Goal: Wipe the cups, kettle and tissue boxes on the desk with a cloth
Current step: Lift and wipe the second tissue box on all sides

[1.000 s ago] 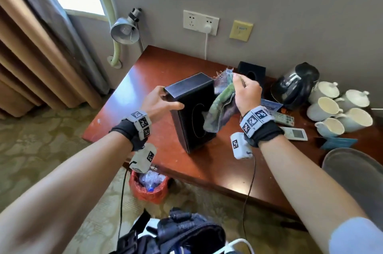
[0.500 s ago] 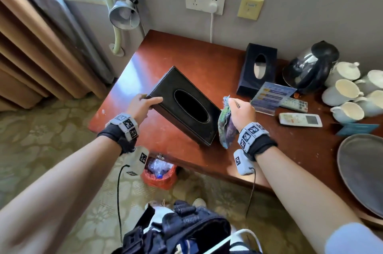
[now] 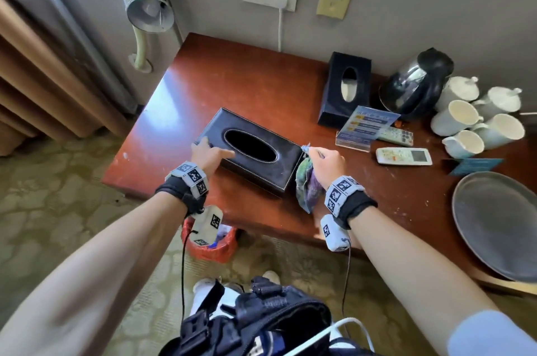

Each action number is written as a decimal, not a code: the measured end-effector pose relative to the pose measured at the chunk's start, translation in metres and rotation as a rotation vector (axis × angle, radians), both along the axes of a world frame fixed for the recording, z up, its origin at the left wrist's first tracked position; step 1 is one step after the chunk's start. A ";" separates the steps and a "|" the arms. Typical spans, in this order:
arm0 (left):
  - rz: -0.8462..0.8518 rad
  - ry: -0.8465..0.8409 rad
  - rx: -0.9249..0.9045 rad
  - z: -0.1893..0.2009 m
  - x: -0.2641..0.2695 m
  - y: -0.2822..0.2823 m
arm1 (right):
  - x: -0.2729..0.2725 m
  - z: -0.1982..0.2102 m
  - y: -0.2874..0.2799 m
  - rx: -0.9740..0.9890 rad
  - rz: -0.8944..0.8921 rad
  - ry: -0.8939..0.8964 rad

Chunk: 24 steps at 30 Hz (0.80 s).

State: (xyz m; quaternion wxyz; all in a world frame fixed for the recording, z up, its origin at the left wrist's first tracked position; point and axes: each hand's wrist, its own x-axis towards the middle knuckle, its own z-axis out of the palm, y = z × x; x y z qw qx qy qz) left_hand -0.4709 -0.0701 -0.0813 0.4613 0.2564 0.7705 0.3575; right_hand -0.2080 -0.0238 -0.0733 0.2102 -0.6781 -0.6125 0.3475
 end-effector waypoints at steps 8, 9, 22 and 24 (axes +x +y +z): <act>-0.821 0.727 -0.073 -0.008 0.072 -0.006 | 0.022 -0.001 -0.005 -0.015 -0.037 -0.028; -0.906 0.758 -0.123 -0.013 0.081 -0.008 | 0.027 -0.002 -0.007 -0.017 -0.027 -0.028; -0.804 0.706 0.034 0.027 0.108 0.011 | 0.057 0.025 -0.013 0.108 -0.085 0.013; -0.723 0.488 0.155 0.054 0.098 0.021 | 0.054 0.041 -0.005 0.194 -0.103 0.060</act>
